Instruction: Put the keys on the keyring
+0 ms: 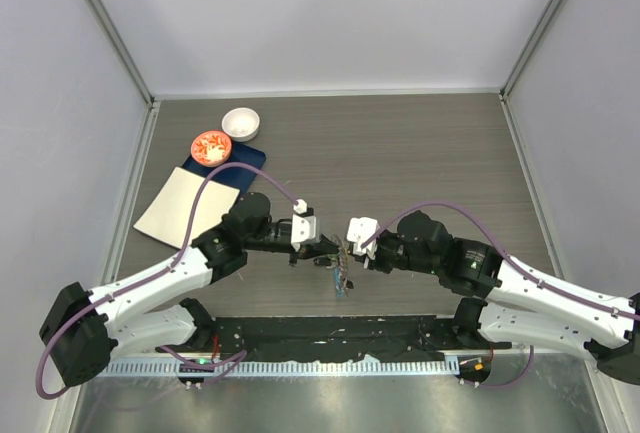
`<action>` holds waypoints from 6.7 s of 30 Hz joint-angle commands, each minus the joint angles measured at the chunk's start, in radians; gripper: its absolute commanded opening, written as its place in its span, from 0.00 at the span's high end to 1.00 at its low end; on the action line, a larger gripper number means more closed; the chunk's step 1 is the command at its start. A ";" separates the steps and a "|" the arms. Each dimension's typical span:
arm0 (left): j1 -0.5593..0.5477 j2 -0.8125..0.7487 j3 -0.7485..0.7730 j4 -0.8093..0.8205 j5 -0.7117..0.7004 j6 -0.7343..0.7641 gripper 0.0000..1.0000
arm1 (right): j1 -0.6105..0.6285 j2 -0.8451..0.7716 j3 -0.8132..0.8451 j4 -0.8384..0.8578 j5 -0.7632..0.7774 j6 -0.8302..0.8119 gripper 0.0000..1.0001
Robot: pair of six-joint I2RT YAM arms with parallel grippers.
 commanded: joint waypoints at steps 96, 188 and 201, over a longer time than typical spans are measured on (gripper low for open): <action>-0.048 0.042 0.090 -0.121 -0.011 0.089 1.00 | 0.004 0.047 0.031 0.030 -0.090 -0.026 0.99; -0.100 0.212 0.259 -0.334 -0.129 -0.060 1.00 | 0.004 0.054 0.025 0.075 -0.124 -0.031 0.92; -0.098 0.106 0.156 -0.221 -0.149 -0.020 1.00 | 0.004 -0.051 0.011 0.006 -0.026 0.012 0.72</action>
